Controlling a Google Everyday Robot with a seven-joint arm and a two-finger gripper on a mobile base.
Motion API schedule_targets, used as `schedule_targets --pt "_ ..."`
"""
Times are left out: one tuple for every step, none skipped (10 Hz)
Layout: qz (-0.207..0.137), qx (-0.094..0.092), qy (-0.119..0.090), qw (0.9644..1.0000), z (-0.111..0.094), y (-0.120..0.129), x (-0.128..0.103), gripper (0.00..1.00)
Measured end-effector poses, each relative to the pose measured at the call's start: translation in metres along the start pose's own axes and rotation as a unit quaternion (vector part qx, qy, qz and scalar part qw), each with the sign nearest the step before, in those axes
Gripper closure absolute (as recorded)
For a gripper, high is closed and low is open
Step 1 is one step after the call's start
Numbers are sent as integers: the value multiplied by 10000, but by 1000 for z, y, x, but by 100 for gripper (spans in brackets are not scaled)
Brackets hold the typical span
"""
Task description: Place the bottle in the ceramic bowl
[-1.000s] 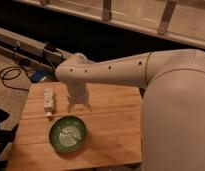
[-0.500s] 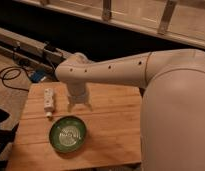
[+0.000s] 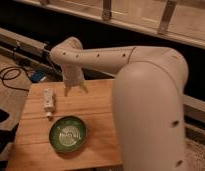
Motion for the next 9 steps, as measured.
schedule_targets --pt "-121 -83 -97 9998 3 14 -19 35" --pt "-215 -177 -201 9994 6 27 -34 35" --pt "-245 -191 -248 9992 7 30 -40 35" --pt "-241 -193 -253 9992 7 30 -40 35" --pt "-230 -187 -258 9992 7 28 -41 35" --pt "-245 -174 -270 9992 6 28 -40 35" --pt "-234 -156 -290 9992 6 28 -36 35" --pt "-234 -154 -319 9991 6 28 -27 35" --pt "-254 -133 -370 9989 7 30 -16 35"
